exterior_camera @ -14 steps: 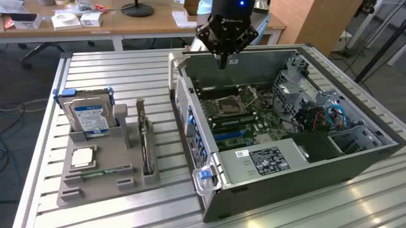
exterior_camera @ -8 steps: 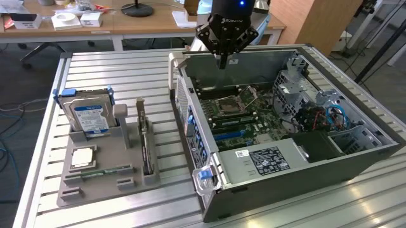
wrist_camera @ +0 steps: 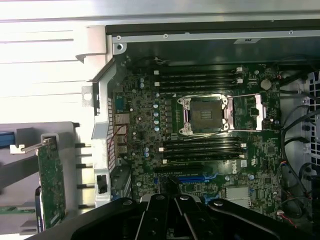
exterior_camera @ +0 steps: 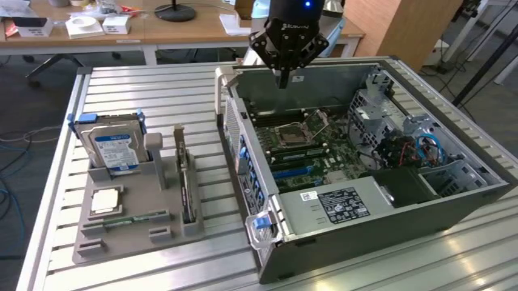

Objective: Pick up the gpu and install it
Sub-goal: 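Reach for the gpu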

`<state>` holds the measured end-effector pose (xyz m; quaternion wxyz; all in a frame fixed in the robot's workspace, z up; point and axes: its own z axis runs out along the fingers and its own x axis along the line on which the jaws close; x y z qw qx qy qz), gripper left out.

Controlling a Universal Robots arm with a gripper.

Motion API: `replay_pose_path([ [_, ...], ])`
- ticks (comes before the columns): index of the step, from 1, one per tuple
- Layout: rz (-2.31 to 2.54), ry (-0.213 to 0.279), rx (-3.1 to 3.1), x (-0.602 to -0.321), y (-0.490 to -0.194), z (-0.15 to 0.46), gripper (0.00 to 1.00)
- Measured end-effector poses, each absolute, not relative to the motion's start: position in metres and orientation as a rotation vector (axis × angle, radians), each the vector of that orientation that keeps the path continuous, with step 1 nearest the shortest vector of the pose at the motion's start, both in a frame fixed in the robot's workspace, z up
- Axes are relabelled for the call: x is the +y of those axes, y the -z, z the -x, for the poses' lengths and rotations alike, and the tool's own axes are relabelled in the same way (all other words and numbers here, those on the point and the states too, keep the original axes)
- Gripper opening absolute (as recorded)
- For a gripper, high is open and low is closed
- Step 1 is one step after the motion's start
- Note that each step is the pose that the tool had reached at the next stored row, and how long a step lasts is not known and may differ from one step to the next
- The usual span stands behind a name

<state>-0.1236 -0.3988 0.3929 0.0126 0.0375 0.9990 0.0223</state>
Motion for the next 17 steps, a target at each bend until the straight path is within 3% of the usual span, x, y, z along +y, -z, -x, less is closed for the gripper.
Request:
replay_pose_path([
  [17, -0.117, -0.069, 3.114, -0.399, -0.391, 0.162, 0.1],
])
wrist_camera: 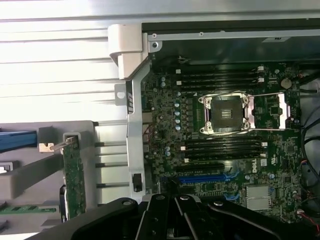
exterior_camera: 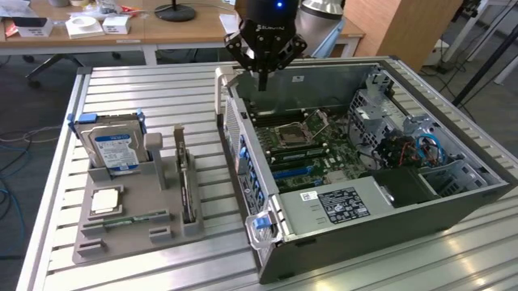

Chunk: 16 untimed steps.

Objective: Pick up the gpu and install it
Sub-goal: 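Reach for the gpu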

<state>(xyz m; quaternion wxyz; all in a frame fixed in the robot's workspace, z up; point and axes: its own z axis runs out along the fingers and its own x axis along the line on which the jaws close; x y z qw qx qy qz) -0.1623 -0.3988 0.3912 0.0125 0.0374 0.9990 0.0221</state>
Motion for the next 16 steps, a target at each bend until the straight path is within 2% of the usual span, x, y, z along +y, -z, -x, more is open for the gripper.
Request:
replay_pose_path([
  [16, -0.117, -0.069, 3.114, -0.399, -0.389, 0.197, 0.1],
])
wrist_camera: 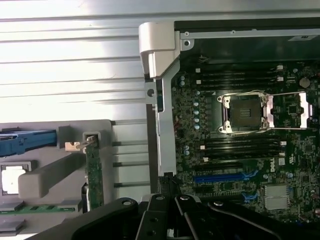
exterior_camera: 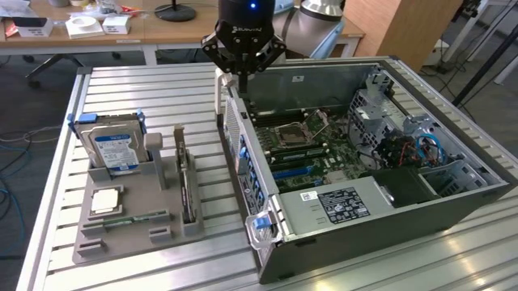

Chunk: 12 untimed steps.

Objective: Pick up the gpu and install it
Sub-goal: 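Reach for the gpu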

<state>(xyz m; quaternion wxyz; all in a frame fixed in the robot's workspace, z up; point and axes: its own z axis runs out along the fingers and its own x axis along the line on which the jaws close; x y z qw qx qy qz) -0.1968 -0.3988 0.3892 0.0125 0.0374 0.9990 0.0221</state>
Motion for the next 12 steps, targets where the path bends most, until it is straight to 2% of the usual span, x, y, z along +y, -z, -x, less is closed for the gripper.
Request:
replay_pose_path([
  [12, -0.116, -0.069, 3.114, -0.399, -0.387, 0.226, 0.1],
])
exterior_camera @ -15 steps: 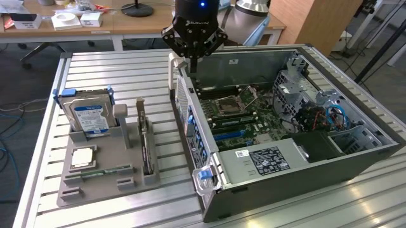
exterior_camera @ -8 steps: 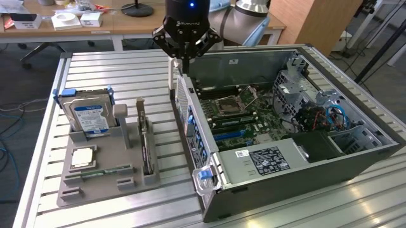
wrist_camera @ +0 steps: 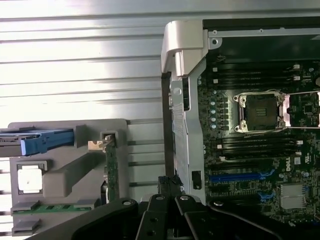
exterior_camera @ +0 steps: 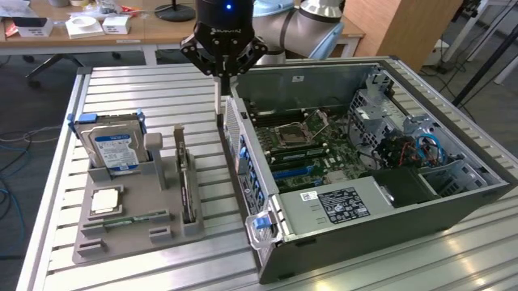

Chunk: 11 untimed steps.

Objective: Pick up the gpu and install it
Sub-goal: 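Reach for the gpu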

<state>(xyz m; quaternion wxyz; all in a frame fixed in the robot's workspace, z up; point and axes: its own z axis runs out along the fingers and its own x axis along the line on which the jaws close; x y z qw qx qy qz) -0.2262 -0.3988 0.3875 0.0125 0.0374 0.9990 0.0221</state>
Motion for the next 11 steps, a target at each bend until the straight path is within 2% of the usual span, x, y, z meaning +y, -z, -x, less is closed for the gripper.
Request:
replay_pose_path([
  [11, -0.117, -0.069, 3.114, -0.399, -0.386, 0.253, 0.1],
])
